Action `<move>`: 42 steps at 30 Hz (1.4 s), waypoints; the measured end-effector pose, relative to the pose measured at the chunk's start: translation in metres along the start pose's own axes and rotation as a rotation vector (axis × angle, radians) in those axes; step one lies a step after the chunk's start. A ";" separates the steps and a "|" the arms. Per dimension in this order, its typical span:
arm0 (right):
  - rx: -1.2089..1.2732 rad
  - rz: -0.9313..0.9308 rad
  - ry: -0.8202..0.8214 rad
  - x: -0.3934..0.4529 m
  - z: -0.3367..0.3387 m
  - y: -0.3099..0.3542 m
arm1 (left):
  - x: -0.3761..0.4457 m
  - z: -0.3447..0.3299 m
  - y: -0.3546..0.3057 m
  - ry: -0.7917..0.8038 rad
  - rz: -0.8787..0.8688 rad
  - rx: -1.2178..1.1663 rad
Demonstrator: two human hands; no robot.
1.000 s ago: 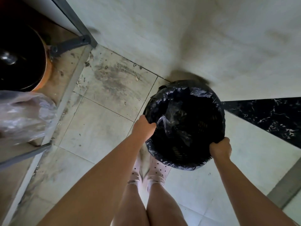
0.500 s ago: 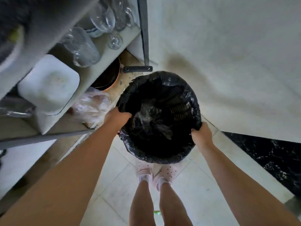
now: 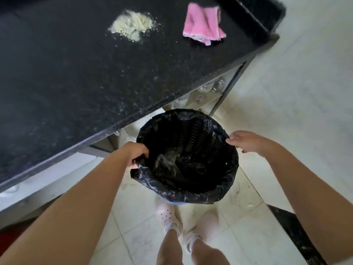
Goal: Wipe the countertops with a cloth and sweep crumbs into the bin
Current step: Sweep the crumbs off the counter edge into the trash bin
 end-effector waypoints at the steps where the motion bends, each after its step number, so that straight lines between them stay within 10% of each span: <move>1: -0.015 0.083 -0.086 -0.007 0.012 0.023 | -0.006 0.004 0.001 0.008 0.008 -0.001; 9: -0.029 0.667 -0.747 -0.067 0.077 0.202 | -0.041 0.027 0.022 0.042 0.069 -0.093; 19: -0.502 0.226 -0.585 0.027 0.128 0.259 | -0.020 0.030 0.012 0.050 0.179 -0.110; 37: -0.481 0.624 -0.665 0.046 0.182 0.282 | 0.020 0.009 0.010 -0.006 0.260 -0.358; 42: -0.623 0.449 -0.628 0.061 0.187 0.279 | 0.013 0.005 0.008 0.025 0.258 -0.387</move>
Point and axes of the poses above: each hand's wrist, its own x-axis towards the middle knuckle, its own z-axis out of the back of the hand, y = z × x, the point moved 8 cm from there along x, towards the middle knuckle, and after that the axes turned 12 degrees about y, right-handed, at the moved point
